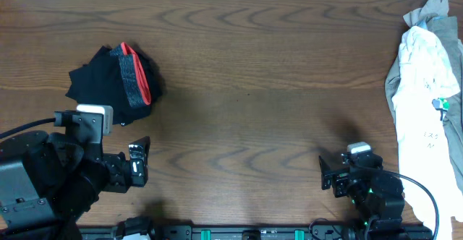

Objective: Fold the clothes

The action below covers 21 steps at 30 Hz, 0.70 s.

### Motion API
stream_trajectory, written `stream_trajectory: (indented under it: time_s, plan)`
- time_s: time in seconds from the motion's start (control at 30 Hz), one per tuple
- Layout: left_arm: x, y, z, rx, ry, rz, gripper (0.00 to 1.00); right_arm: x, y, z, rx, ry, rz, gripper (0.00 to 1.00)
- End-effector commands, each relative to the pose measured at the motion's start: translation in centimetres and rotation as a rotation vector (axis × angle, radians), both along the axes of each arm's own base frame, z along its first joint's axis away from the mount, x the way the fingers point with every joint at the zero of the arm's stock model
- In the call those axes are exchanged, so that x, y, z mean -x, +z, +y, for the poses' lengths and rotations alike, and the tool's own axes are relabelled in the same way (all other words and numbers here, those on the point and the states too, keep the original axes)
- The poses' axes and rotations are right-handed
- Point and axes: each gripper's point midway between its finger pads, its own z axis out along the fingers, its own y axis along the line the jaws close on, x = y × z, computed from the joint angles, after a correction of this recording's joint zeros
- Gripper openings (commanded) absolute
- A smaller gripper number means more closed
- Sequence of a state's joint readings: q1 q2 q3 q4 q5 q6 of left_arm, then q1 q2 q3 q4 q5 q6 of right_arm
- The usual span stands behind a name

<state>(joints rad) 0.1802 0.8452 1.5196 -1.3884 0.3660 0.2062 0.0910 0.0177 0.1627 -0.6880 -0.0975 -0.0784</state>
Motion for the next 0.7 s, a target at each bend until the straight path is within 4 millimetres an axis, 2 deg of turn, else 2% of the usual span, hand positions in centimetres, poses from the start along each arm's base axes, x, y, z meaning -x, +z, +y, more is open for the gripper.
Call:
stream_trajectory:
  time_s: [0.0, 0.53, 0.67]
  plan:
    - [0.1, 0.1, -0.1, 0.006, 0.003, 0.0, 0.98, 0.0, -0.1, -0.2, 0.007, -0.001, 0.003, 0.99]
    - [0.4, 0.0, -0.1, -0.015, -0.014, -0.003, 0.98, 0.0, -0.1, -0.2, 0.007, -0.001, 0.003, 0.99]
    - [-2.3, -0.3, 0.3, -0.035, -0.015, -0.115, 0.98, 0.0, -0.1, -0.2, 0.007, -0.001, 0.003, 0.99]
